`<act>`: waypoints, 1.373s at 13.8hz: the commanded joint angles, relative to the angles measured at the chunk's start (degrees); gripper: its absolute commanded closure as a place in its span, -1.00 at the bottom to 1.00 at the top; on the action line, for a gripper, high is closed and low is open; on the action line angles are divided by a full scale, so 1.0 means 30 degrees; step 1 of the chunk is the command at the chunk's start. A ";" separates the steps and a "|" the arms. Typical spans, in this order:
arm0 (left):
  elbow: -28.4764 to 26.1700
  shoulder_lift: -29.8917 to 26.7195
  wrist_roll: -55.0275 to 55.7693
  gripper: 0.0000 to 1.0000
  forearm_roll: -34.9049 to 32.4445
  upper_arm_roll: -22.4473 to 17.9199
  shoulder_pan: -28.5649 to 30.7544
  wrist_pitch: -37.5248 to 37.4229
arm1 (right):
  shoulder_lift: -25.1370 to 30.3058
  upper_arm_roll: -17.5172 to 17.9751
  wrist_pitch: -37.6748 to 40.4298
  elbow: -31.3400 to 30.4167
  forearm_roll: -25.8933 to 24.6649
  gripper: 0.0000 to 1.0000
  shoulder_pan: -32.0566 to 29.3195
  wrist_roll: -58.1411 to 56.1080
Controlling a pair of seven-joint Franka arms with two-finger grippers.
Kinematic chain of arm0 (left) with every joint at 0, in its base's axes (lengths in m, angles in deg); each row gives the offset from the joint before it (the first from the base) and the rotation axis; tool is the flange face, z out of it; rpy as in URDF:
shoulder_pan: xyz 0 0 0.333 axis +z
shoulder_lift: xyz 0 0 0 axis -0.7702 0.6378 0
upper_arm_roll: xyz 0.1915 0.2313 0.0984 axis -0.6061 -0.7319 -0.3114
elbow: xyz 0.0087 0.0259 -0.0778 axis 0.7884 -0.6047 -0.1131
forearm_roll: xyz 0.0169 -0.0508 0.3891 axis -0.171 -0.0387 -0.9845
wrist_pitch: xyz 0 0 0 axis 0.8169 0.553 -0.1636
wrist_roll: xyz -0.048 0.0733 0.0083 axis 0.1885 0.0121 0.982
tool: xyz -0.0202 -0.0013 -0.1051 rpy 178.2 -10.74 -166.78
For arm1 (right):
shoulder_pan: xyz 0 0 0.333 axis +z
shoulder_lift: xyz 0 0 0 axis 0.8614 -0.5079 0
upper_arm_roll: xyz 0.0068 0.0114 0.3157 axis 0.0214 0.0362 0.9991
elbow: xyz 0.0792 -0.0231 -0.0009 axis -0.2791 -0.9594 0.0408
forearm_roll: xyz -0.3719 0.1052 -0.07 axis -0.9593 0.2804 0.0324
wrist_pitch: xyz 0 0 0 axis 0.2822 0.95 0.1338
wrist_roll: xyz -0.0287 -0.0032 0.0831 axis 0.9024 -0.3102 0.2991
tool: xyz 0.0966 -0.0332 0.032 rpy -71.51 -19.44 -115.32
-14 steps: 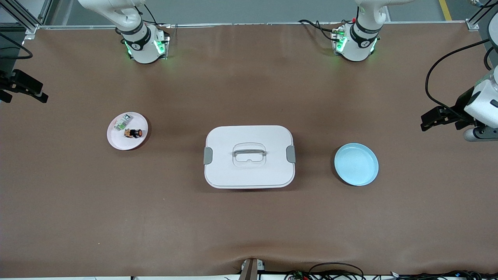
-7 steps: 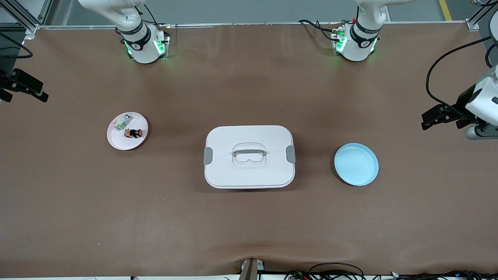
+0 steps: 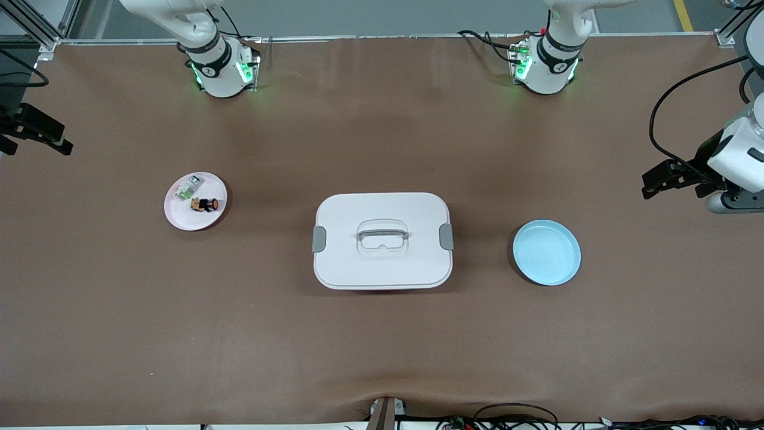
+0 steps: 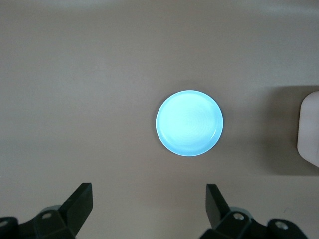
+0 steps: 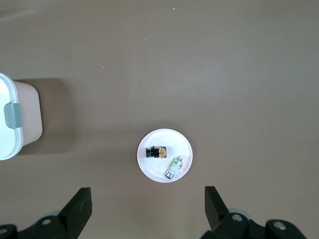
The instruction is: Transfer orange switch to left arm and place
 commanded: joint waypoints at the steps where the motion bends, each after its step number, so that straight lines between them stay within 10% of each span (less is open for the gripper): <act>1: 0.0099 -0.0010 -0.0288 -1.00 0.0002 0.0030 0.0115 -0.0074 | 0.0540 0.0018 0.0003 -0.0486 -0.0236 -1.00 0.0079 0.0241; 19: 0.0157 0.0196 0.0093 -1.00 0.0002 0.0089 -0.0089 0.0044 | 0.0540 0.0018 0.0003 -0.0574 -0.0236 -1.00 0.0050 0.0241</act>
